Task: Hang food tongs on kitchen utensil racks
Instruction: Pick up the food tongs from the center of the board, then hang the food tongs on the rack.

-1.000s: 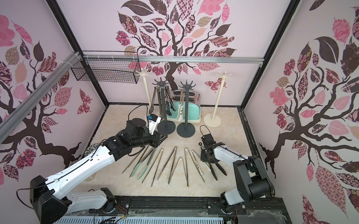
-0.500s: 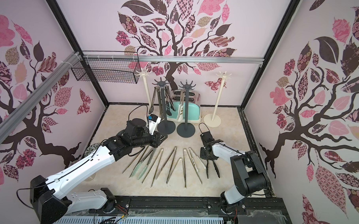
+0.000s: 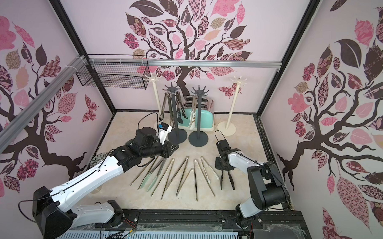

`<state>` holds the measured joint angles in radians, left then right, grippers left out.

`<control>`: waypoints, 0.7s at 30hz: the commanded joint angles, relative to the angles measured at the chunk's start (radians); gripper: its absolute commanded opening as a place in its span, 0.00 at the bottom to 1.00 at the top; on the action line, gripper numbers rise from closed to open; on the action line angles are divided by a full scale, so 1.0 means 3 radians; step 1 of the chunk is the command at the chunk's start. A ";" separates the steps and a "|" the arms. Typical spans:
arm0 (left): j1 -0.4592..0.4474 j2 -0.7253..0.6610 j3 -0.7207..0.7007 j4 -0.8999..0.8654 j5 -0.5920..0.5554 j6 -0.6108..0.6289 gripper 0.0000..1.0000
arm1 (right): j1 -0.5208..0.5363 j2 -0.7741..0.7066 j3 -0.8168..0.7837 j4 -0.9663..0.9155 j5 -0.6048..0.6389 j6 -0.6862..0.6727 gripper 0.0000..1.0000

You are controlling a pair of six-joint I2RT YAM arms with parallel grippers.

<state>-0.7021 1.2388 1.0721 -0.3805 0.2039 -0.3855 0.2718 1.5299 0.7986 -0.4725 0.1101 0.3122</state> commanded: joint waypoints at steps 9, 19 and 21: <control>-0.0002 -0.0071 -0.0273 0.0367 0.0160 0.0028 0.25 | -0.0042 -0.0655 0.0606 -0.0038 -0.0188 -0.0549 0.00; -0.0002 -0.0128 -0.0405 0.0464 0.0241 0.0096 0.24 | -0.0042 -0.1171 0.0789 0.0645 -0.0803 -0.0873 0.00; -0.0002 -0.0144 -0.0427 0.0490 0.0245 0.0104 0.24 | -0.0042 -0.1207 0.0859 0.0742 -0.0868 -0.0890 0.00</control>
<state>-0.7021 1.2198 0.9562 -0.2695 0.2634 -0.3717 0.2649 1.1969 0.9874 -0.3450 -0.0849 0.0811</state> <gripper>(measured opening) 0.244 0.136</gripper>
